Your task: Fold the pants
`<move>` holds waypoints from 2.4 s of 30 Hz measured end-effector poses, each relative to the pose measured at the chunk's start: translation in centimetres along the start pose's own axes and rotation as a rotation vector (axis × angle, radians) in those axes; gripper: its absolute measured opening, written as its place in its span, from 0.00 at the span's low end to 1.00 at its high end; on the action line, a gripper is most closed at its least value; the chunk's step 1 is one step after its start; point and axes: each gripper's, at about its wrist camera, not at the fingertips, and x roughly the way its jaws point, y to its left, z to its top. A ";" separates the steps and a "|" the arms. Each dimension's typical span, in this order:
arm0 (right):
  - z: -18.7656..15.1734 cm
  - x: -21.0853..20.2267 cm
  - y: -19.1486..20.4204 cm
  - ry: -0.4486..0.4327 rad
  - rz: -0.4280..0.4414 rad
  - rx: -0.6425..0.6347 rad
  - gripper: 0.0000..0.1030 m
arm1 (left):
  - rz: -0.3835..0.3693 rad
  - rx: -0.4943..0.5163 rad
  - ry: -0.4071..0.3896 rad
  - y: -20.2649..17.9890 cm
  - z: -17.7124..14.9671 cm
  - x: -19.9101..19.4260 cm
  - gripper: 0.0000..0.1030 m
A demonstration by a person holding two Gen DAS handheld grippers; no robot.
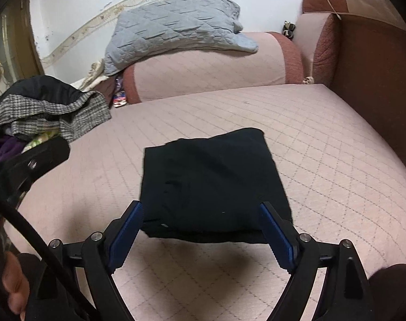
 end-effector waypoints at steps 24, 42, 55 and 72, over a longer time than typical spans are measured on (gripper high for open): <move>1.2 2.3 -6.3 0.041 -0.110 0.106 0.88 | -0.039 -0.079 0.260 2.7 -1.4 8.8 1.00; 6.6 15.8 -15.8 0.262 0.250 0.357 0.89 | -0.392 -0.230 0.463 1.0 -2.1 20.2 0.98; 8.0 18.7 -13.3 0.344 0.422 0.363 0.30 | -0.322 -0.095 0.478 -2.9 -0.9 20.2 0.41; 16.7 17.7 -9.1 0.246 0.434 0.279 0.21 | -0.389 -0.207 0.425 -0.8 6.2 23.8 0.33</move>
